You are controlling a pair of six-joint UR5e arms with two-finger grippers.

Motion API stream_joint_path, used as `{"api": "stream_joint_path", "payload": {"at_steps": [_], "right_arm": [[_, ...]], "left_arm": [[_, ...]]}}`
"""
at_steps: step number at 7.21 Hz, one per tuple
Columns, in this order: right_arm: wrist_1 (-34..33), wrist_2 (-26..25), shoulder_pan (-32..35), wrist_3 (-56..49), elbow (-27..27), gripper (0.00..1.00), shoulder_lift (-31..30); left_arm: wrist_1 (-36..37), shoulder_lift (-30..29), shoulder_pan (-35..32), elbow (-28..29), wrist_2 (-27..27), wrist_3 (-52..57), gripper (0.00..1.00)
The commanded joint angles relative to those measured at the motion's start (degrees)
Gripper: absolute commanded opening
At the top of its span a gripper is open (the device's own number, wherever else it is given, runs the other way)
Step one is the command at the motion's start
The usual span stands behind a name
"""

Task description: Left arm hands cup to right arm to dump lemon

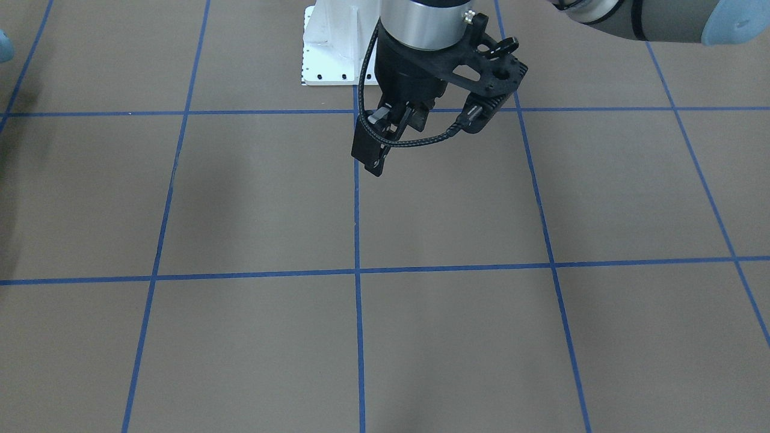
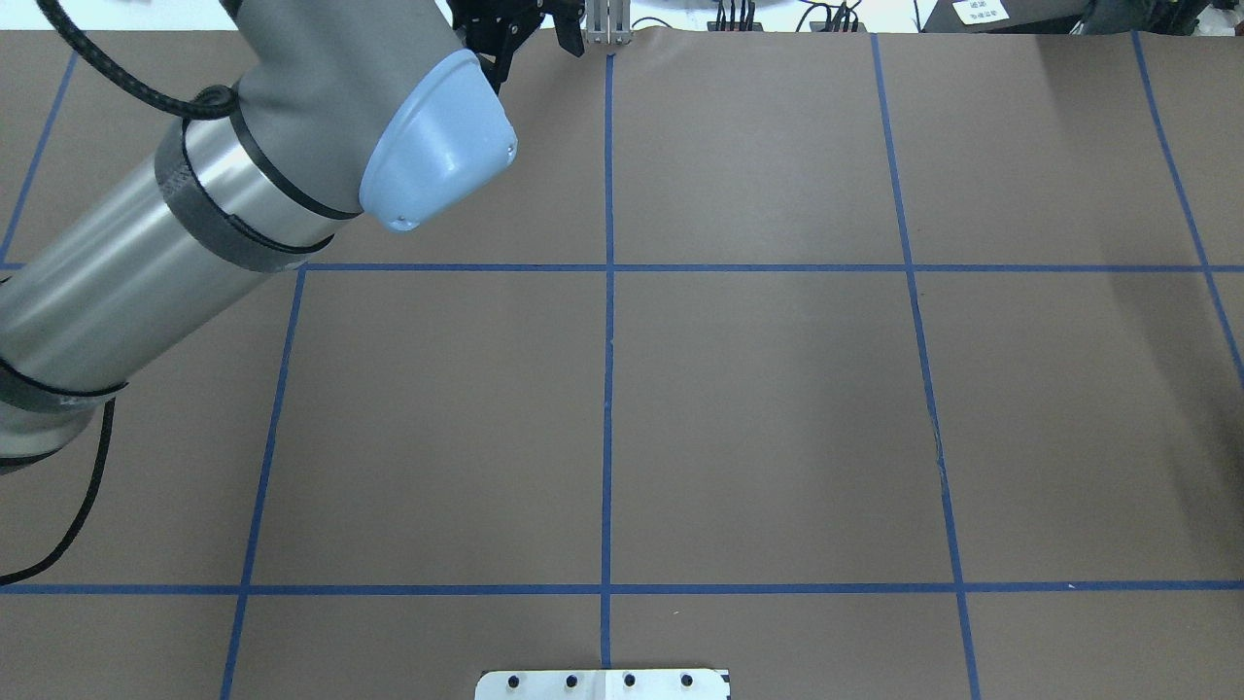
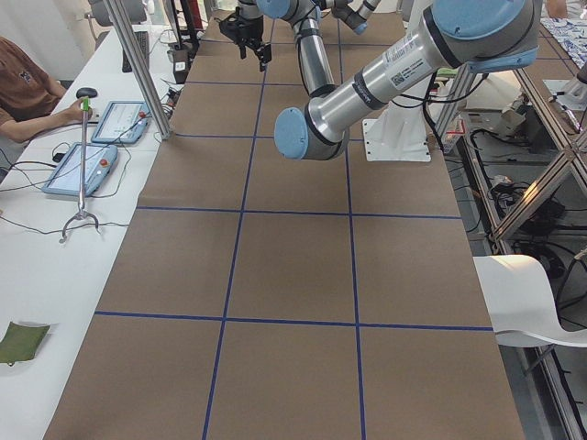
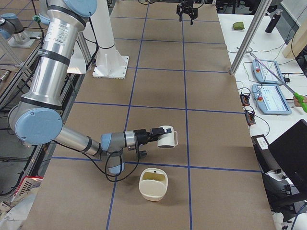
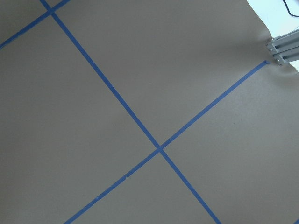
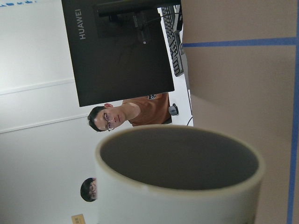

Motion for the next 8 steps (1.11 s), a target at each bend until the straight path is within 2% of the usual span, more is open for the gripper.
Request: {"api": "stream_joint_path", "payload": {"at_steps": [1,2,3,5,7,8], "right_arm": [[-8.03,-0.21,-3.43,-7.81,3.62,0.37,2.53],[-13.79,-0.22,-4.06,-17.88,5.01,0.37,7.42],[-16.98,-0.04,-5.2,-22.76,6.85,0.37,8.86],[-18.85,0.13,-7.57,-38.98,5.92,0.37,15.69],[-29.01,-0.3,-9.68,-56.05,5.82,0.42,26.14],[-33.5,-0.31,-11.09,-64.47,5.82,0.43,30.54]], "left_arm": [[0.07,0.19,0.04,0.58,-0.09,1.28,1.0],[0.07,0.71,0.13,0.84,-0.09,1.36,1.0],[-0.01,0.89,0.04,0.85,0.0,1.36,1.0],[-0.1,0.98,-0.05,1.11,0.26,2.76,1.0],[-0.46,1.42,0.04,1.72,0.26,4.6,1.0],[-0.37,1.42,-0.05,1.9,0.35,9.66,1.0]]}}
